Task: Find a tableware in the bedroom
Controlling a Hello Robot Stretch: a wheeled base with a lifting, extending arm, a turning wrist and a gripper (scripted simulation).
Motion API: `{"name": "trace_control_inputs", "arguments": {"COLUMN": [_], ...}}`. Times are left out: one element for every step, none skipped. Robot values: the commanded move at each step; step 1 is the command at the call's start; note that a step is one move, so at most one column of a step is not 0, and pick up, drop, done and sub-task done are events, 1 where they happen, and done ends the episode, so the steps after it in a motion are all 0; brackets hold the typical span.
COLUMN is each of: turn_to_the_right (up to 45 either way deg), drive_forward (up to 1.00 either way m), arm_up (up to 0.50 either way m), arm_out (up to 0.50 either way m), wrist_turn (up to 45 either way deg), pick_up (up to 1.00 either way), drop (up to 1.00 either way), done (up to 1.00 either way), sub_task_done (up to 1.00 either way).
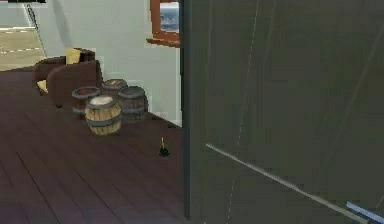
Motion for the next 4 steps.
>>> {"name": "trace_control_inputs", "arguments": {"turn_to_the_right": [-24.0,0.0,-27.0,0.0], "drive_forward": [0.00,0.50,0.00,0.40], "arm_up": [0.00,0.00,0.00,0.00], "arm_out": [0.00,0.00,0.00,0.00], "wrist_turn": [0.0,0.0,0.0,0.0], "pick_up": [0.00,0.00,0.00,0.00], "drop": [0.00,0.00,0.00,0.00], "done": [0.00,0.00,0.00,0.00], "sub_task_done": [0.00,0.00,0.00,0.00]}}
